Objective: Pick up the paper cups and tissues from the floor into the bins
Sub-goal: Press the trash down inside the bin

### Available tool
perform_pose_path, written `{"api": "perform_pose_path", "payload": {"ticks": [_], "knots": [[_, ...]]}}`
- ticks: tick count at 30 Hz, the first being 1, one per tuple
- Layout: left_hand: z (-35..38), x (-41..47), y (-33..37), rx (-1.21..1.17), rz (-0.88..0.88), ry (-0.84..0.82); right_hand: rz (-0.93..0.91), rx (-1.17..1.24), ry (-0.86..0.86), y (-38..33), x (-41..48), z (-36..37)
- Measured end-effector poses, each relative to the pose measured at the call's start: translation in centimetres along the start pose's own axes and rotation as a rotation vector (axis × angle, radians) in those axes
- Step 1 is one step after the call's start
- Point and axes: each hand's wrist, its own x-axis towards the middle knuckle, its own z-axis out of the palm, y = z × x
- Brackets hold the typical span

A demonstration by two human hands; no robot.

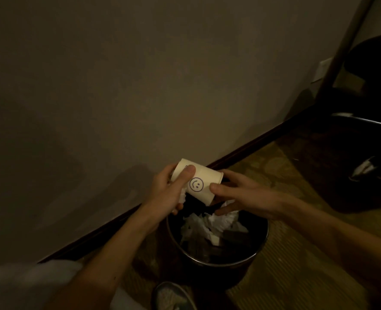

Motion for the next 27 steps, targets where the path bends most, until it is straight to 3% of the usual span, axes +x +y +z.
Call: {"api": "perform_pose_path", "payload": {"ticks": [2, 4, 6, 8, 12, 17, 22, 25, 27], "knots": [[0.3, 0.6, 0.7, 0.028, 0.029, 0.015, -0.044, 0.099, 0.028, -0.8, 0.4, 0.2], [0.0, 1.1, 1.2, 0.106, 0.060, 0.099, -0.090, 0.028, 0.156, -1.7, 0.5, -0.1], [-0.6, 1.6, 1.1, 0.163, 0.034, 0.209, -0.122, -0.236, 0.300, -1.9, 0.3, -0.9], [-1.1, 2.5, 0.7, 0.177, -0.016, 0.274, -0.093, -0.634, 0.336, -1.5, -0.1, -1.7], [-0.9, 2.8, 0.2, 0.045, -0.118, 0.236, 0.082, -1.099, 0.095, 1.6, -0.2, -1.2], [0.8, 2.5, 0.7, -0.205, -0.136, 0.028, 0.214, -1.337, -0.094, 6.1, 1.8, 0.2], [1.4, 2.5, -0.2, -0.014, -0.108, 0.003, 0.253, -1.212, -0.151, 5.8, 2.3, -0.6], [1.4, 2.8, -0.9, -0.035, -0.102, -0.026, -0.022, -0.879, 0.152, 2.4, 2.1, -1.3], [1.4, 3.0, -1.3, -0.099, -0.079, -0.050, -0.172, -0.685, 0.238, 0.2, 2.1, -1.0]]}}
